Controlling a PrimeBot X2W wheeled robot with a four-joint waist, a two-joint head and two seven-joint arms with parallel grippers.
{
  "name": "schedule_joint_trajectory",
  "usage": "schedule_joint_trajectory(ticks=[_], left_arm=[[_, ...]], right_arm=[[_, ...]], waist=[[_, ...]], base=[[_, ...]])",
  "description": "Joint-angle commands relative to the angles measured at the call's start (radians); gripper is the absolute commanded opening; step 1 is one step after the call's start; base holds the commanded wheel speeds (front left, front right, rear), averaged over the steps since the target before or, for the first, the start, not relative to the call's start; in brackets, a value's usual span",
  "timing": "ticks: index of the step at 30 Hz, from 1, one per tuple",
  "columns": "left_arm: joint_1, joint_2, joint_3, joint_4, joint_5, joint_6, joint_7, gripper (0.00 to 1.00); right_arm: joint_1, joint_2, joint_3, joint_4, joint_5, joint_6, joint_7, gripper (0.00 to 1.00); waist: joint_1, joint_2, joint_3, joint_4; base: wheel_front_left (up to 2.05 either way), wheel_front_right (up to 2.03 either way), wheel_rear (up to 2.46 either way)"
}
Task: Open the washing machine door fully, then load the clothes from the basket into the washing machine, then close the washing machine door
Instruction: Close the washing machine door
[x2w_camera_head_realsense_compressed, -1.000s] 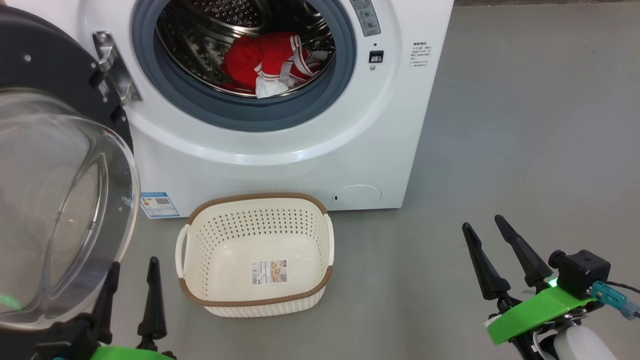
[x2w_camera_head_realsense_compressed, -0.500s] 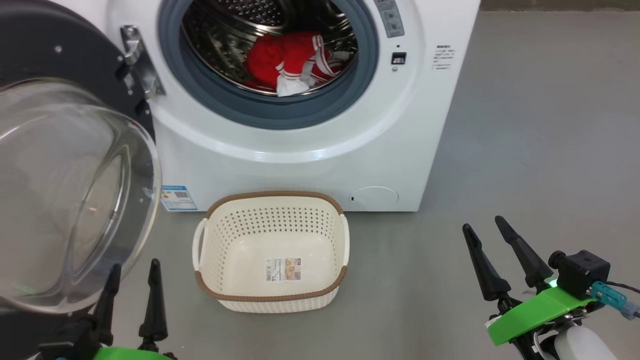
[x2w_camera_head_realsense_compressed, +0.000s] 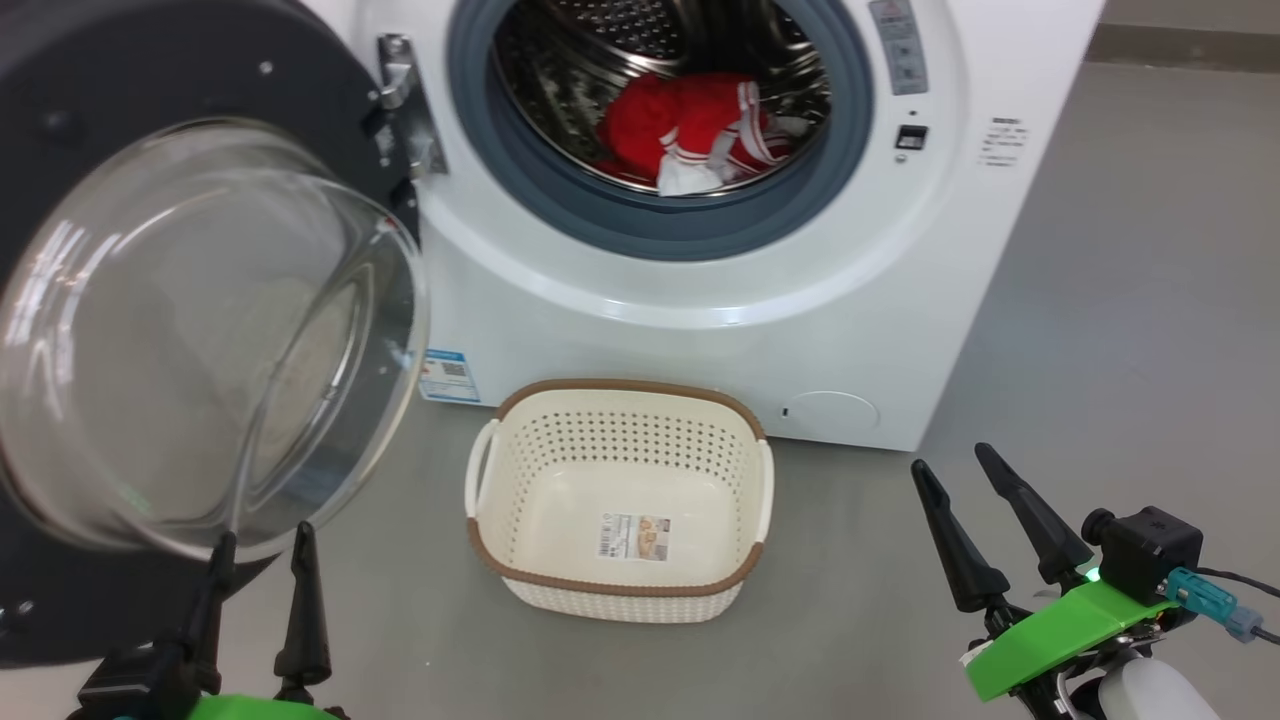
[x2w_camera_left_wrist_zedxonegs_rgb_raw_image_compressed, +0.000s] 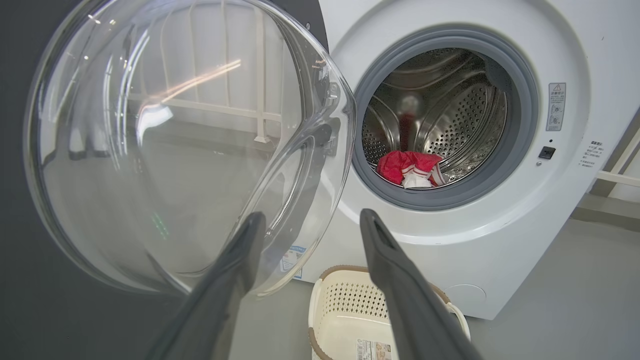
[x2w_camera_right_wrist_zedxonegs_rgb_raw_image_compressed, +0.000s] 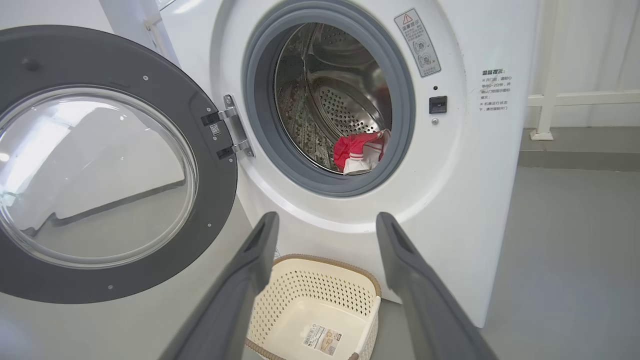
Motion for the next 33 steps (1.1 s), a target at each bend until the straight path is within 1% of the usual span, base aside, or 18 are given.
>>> schedule_joint_trajectory(ticks=[1, 26, 33], left_arm=[[-0.012, 0.015, 0.039, -0.020, 0.013, 0.008, -0.009, 1.00], [0.009, 0.038, 0.054, -0.023, 0.022, 0.064, 0.005, 1.00], [0.013, 0.044, 0.055, -0.025, 0.015, 0.067, 0.006, 1.00]], right_arm=[[-0.011, -0.011, 0.026, -0.020, 0.008, 0.002, -0.005, 1.00], [0.001, -0.003, 0.049, -0.006, 0.021, 0.002, -0.005, 1.00], [-0.003, -0.003, 0.052, -0.003, 0.022, 0.002, -0.005, 1.00]], waist=[[0.0000, 0.0000, -0.009, 0.046], [0.0000, 0.0000, -0.042, 0.254], [0.0000, 0.0000, -0.041, 0.298]], base=[[0.00, 0.00, 0.00], [0.00, 0.00, 0.00], [0.00, 0.00, 0.00]])
